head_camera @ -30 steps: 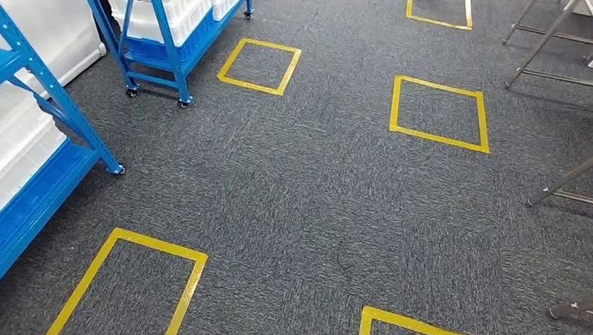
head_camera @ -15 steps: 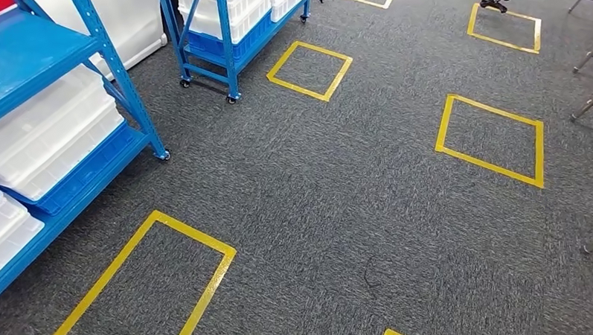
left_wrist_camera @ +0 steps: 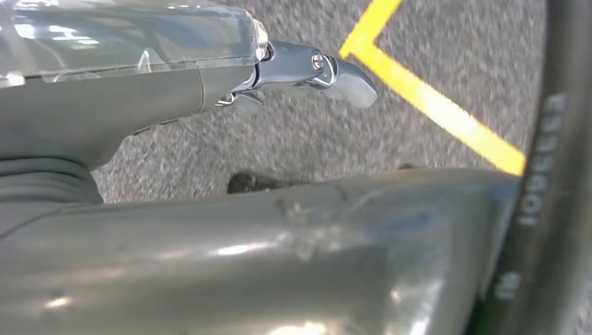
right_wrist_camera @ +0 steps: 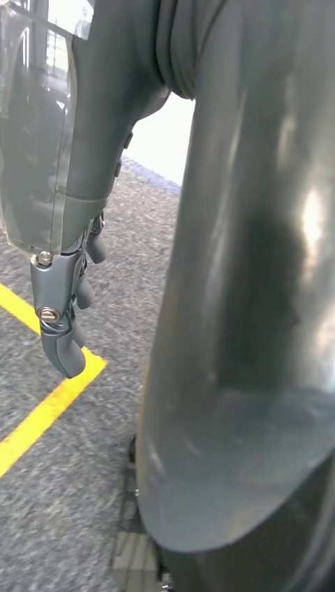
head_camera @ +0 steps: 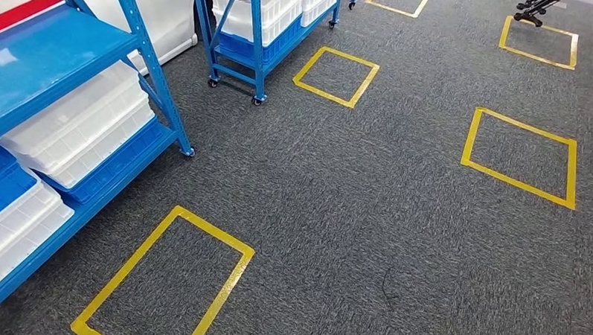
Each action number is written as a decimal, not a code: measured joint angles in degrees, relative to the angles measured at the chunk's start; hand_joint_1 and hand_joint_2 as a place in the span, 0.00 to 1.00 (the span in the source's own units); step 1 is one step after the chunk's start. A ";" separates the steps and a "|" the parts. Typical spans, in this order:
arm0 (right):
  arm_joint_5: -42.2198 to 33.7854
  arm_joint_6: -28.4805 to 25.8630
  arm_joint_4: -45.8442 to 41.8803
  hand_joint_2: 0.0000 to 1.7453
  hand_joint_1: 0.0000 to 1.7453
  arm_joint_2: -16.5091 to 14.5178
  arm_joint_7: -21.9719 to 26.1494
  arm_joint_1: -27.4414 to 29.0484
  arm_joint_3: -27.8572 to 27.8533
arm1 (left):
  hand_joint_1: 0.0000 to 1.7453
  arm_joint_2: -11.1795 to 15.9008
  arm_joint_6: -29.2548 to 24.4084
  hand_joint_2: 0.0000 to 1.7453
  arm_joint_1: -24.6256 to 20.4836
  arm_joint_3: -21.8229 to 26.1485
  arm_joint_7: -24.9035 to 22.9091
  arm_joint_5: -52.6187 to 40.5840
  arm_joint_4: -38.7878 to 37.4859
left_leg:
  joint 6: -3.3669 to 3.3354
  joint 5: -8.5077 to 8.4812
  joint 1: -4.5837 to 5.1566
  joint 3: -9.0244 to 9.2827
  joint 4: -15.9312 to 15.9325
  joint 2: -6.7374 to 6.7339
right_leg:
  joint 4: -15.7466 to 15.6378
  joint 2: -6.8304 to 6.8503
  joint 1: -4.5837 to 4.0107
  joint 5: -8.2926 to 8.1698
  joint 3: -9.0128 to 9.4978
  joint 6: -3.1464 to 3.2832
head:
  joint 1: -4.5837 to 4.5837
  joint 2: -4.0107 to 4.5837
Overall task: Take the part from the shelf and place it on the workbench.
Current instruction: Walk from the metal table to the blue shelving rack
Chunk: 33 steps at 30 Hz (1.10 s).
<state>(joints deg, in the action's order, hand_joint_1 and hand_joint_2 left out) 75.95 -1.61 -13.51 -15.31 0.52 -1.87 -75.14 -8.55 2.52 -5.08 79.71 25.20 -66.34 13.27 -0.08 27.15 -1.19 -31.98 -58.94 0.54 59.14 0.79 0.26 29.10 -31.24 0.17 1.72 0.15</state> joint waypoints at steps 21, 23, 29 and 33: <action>0.87 1.37 0.00 0.00 0.00 -1.13 -1.25 0.20 -0.44 | 0.00 -0.15 -1.73 0.00 -0.13 -0.76 -0.48 -0.52 0.02 | 1.27 7.13 0.49 -7.35 -15.02 0.08 | -2.45 1.60 -0.32 -1.46 0.72 2.45 | 0.01 0.00; 0.89 1.37 0.00 0.00 0.00 -1.24 -1.25 0.15 -0.44 | 0.00 -0.10 -1.80 0.00 -0.03 -0.92 -0.48 -0.53 0.03 | 1.40 4.88 0.48 -5.54 -12.28 -0.50 | -2.15 2.73 -0.32 -1.26 0.69 2.32 | 0.01 0.00; 0.90 1.37 0.00 0.00 0.00 -1.55 -1.25 0.01 -0.43 | 0.00 0.00 -1.80 0.00 -0.24 -1.19 -0.47 -0.52 0.04 | -0.18 0.60 1.02 0.63 0.34 -3.41 | -0.79 5.47 -0.90 -0.27 0.67 0.91 | -0.02 0.00; 0.94 1.37 0.00 0.00 0.00 -1.57 -1.22 -0.06 -0.44 | 0.00 -0.07 -1.82 0.00 -0.17 -1.23 -0.49 -0.49 0.04 | -1.46 -0.19 0.67 0.57 0.86 -1.39 | 4.88 2.06 -0.27 3.81 -1.48 -0.32 | -0.01 0.00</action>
<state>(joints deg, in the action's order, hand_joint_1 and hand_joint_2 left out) 76.89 -0.24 -13.51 -16.88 -0.69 -1.93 -75.58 -8.62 0.70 -5.25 78.48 24.71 -66.82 13.31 -1.53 26.95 -0.52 -31.41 -58.08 -0.84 64.02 2.84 0.00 32.91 -32.72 -0.15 1.71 0.15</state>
